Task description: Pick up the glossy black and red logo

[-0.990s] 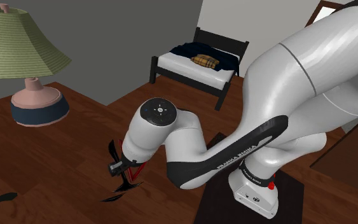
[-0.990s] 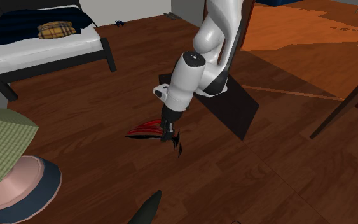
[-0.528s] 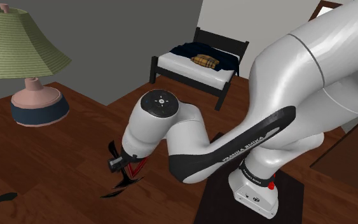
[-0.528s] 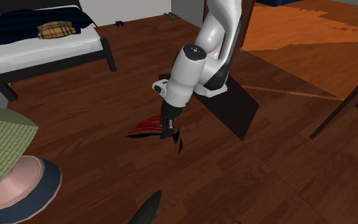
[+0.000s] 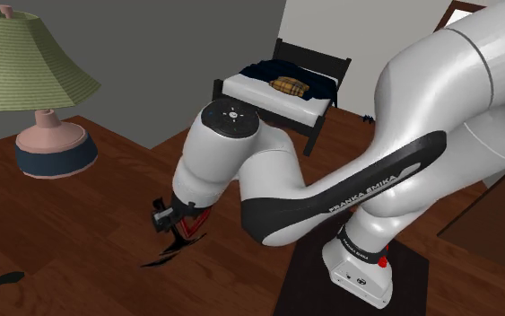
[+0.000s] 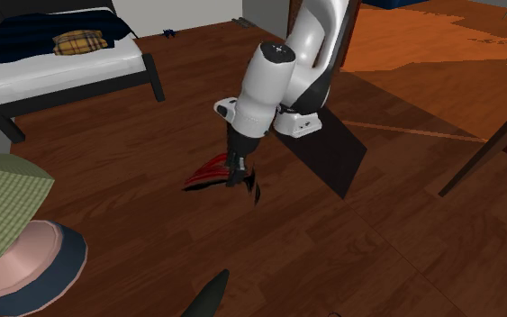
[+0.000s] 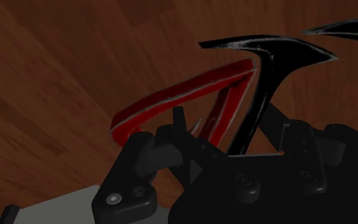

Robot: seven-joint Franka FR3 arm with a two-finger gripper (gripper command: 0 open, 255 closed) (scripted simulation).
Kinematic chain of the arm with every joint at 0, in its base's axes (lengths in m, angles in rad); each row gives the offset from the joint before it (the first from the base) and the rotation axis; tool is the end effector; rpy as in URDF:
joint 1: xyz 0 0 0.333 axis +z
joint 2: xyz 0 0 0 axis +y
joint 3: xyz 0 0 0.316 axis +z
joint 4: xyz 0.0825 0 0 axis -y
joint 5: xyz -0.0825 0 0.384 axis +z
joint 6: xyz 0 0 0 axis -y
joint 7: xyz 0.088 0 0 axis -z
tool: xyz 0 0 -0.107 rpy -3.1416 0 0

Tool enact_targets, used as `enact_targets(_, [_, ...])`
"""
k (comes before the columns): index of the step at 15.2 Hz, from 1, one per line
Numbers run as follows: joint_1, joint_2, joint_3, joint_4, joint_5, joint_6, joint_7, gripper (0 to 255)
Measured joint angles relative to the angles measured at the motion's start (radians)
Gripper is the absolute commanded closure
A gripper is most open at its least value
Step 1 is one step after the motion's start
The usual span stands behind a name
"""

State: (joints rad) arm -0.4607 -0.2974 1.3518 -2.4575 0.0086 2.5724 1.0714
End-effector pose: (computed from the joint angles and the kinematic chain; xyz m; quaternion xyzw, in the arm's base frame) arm 0.3099 0.3788 0.3396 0.9823 -0.0838 0.1676 0.0045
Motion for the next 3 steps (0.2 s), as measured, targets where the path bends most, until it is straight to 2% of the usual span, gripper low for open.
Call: enact_targets(3, [0.061,-0.02,-0.067,0.013,0.027,-0.036,-0.029,255])
